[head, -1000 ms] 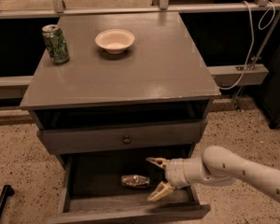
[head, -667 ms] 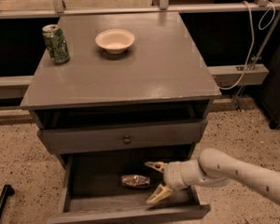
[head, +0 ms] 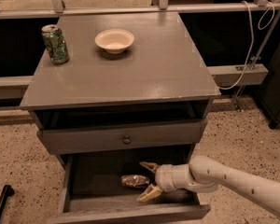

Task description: Pick orange can from middle drawer and place on counter

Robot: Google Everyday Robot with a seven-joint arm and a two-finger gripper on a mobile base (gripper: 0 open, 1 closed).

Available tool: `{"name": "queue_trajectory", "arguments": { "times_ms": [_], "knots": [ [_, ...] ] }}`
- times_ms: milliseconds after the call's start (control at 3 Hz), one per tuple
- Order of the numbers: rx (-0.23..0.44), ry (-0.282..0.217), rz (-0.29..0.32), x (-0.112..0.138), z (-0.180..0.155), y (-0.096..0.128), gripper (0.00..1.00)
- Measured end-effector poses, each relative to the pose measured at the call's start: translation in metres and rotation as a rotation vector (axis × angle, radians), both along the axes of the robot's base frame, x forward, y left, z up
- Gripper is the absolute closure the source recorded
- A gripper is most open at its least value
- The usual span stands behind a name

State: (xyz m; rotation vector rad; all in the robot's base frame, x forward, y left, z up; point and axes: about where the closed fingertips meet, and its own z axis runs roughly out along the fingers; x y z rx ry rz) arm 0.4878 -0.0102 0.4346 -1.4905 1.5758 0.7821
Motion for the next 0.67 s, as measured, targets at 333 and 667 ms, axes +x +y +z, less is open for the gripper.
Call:
{"name": "queue_trajectory", "arguments": {
  "times_ms": [333, 667],
  "knots": [
    [-0.011, -0.001, -0.043, 0.011, -0.012, 0.010, 0.19],
    [-0.076, 0.001, -0.088, 0.021, -0.036, 0.011, 0.20]
  ]
}}
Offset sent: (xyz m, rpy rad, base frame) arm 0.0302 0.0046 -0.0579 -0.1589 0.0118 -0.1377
